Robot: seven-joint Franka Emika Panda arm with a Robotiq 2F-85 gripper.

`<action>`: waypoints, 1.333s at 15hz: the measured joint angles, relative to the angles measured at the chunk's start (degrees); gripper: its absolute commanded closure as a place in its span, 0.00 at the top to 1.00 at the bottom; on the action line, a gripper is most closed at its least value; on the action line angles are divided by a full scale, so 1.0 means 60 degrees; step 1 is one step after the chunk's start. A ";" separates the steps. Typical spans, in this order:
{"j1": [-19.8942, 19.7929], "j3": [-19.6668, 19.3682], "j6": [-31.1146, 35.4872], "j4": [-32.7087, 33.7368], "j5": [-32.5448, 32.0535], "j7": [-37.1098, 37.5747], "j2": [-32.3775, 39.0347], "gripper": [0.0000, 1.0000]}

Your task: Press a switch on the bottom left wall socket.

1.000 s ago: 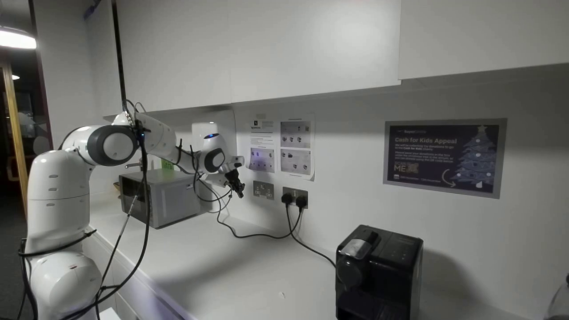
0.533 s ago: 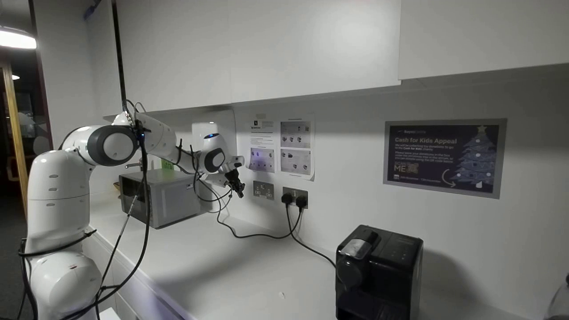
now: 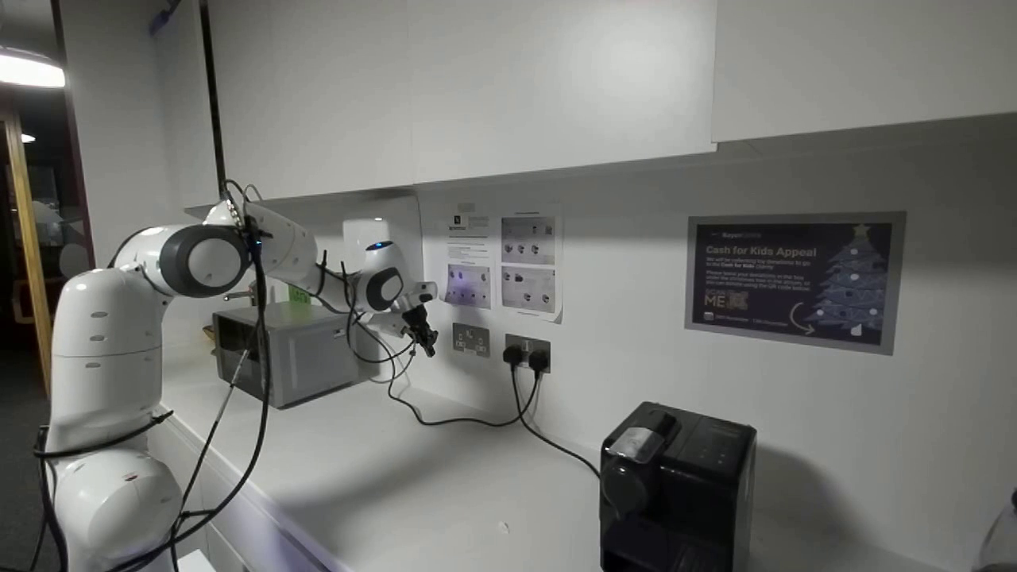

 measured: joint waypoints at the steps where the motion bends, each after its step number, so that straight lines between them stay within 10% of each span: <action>1: 0.0000 0.0000 0.0000 0.0002 0.0000 -0.0019 0.0032 0.00; 20: -0.0007 -0.0265 0.1226 0.1382 0.0004 -0.0436 0.1205 0.00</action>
